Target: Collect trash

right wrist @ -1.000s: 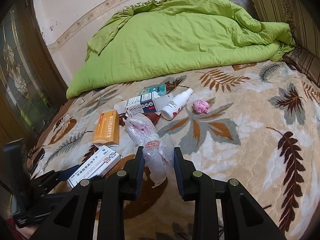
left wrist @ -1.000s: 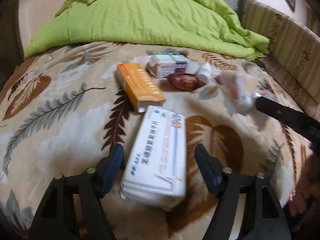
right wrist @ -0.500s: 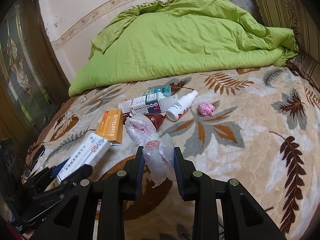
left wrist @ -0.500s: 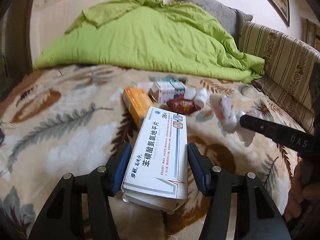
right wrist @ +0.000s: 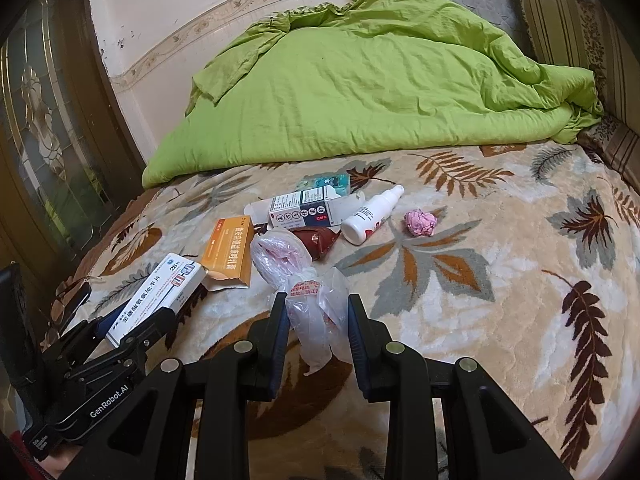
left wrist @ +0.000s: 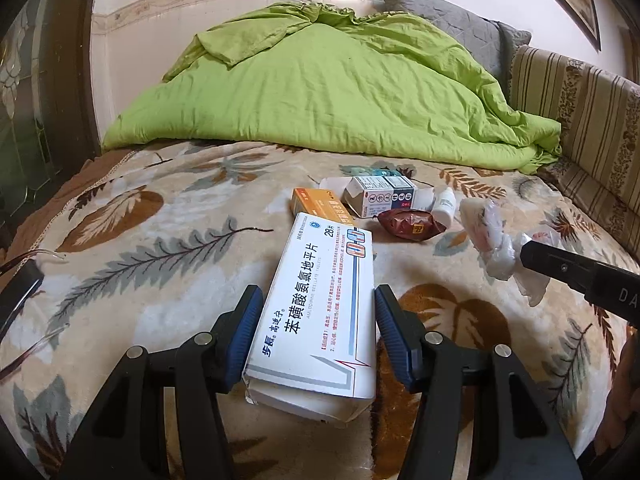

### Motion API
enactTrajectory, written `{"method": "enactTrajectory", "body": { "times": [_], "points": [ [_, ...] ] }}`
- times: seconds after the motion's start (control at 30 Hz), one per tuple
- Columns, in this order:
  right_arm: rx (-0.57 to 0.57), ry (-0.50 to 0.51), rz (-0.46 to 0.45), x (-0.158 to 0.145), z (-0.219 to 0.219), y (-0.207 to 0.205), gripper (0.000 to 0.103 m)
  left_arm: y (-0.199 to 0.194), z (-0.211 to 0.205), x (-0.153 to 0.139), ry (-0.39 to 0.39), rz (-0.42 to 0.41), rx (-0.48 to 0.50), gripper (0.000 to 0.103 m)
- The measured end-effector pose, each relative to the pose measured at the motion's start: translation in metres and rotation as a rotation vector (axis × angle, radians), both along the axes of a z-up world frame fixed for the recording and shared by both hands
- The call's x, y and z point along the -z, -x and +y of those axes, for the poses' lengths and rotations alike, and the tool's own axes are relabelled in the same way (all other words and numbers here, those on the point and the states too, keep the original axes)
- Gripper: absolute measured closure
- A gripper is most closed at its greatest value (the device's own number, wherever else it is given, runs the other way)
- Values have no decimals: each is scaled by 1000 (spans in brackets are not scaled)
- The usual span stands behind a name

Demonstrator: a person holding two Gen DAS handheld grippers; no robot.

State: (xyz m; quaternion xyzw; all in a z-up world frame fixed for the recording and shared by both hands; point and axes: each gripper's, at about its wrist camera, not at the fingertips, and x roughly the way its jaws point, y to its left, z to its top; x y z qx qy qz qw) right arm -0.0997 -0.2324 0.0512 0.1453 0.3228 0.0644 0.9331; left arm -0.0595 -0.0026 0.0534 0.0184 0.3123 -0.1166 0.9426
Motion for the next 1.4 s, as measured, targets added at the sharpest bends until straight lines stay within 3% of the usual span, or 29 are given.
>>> {"method": "enactTrajectory", "body": {
  "times": [1.4],
  "points": [
    [-21,-1,11,4,6,-2,73,-3,-3,4,-37,3,-19,46]
  ]
}}
